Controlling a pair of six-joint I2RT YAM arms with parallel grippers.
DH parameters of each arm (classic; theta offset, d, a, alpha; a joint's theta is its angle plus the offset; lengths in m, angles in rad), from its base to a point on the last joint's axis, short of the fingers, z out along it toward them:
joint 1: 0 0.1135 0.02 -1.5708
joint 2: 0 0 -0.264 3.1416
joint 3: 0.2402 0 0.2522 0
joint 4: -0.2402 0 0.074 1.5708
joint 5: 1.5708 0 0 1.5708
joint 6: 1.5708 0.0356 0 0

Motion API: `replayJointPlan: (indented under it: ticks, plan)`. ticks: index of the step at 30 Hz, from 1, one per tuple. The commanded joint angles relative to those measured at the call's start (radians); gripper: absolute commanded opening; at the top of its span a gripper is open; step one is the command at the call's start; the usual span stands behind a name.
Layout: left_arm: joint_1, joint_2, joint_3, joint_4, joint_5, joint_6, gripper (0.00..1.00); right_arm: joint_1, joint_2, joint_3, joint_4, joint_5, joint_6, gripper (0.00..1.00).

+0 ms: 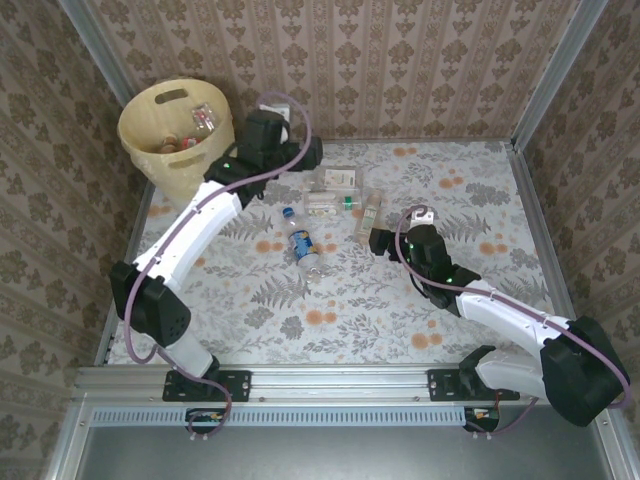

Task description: Put the plastic bottles in the bin

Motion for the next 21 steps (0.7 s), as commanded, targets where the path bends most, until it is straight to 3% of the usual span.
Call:
replayJointPlan:
  ticks: [1, 7, 11, 15, 21]
  plan:
    - [-0.016, -0.001, -0.065, -0.045, -0.039, -0.158, 1.00, -0.009, -0.012, -0.014, -0.004, 0.019, 0.020, 1.00]
    - [-0.038, -0.006, -0.214, -0.141, -0.065, -0.294, 1.00, -0.013, -0.005, -0.023, 0.008, 0.014, 0.025, 1.00]
    - [-0.041, 0.000, -0.311, -0.117, 0.008, -0.363, 1.00, -0.016, 0.006, -0.023, 0.018, 0.008, 0.031, 1.00]
    - [-0.044, 0.062, -0.324, -0.122, 0.087, -0.400, 1.00, -0.016, 0.014, -0.013, 0.011, -0.008, 0.033, 1.00]
    - [-0.037, 0.144, -0.321, -0.147, 0.055, -0.443, 1.00, -0.016, 0.001, -0.017, -0.008, -0.010, 0.036, 1.00]
